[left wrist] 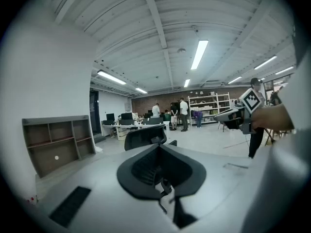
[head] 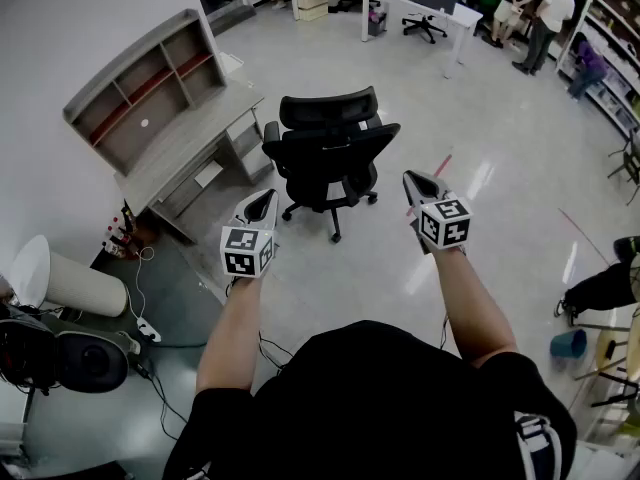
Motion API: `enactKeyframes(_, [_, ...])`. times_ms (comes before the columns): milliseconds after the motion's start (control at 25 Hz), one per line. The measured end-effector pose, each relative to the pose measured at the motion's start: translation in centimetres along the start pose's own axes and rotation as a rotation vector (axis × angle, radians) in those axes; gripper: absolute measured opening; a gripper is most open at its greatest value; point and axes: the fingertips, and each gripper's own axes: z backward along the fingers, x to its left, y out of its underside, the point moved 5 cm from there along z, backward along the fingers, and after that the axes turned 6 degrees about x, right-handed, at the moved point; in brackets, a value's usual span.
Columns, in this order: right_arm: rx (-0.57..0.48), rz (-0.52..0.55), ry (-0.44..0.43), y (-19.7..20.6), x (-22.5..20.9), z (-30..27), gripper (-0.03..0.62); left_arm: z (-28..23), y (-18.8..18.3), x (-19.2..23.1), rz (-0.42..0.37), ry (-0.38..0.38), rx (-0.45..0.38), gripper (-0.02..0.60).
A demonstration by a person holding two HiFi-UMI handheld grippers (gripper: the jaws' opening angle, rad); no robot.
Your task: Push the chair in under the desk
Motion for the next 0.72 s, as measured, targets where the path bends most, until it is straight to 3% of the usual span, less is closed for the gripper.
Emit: enactKeyframes(720, [-0.021, -0.01, 0.045, -1.2, 2.9, -1.9, -0.002, 0.5, 0.7, 3.5, -0.011, 0.047, -0.006, 0.011])
